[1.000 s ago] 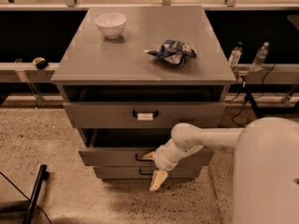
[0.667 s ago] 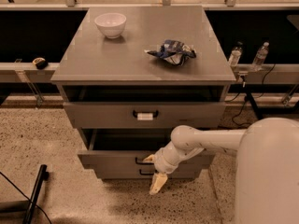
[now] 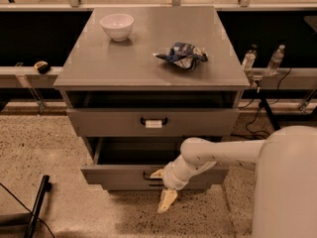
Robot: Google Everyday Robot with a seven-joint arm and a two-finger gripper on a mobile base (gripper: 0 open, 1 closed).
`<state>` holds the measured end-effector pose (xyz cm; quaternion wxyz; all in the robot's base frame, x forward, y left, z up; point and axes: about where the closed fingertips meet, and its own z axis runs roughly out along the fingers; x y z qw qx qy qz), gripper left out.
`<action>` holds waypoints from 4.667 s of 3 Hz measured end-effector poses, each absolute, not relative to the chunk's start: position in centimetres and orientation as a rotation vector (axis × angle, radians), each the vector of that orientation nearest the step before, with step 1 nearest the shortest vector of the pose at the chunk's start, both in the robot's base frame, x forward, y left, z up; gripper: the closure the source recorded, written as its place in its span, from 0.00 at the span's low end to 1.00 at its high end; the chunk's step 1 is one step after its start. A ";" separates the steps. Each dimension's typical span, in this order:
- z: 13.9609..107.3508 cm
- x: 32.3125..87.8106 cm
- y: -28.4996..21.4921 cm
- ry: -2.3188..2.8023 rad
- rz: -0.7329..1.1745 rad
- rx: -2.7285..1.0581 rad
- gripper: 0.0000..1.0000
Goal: Open middle drawer
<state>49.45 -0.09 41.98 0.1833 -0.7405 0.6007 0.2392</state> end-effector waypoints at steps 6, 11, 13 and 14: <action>42.3 41.8 -0.5 1.744 0.774 -2.087 0.22; 44.5 34.7 -1.7 1.838 0.815 -2.055 0.23; 45.5 34.2 -1.7 1.830 0.827 -2.026 0.22; 47.2 36.0 -3.9 1.817 0.771 -1.928 0.00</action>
Offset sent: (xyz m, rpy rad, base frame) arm -0.0446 -0.0070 0.0038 -0.0090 0.0462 -0.0100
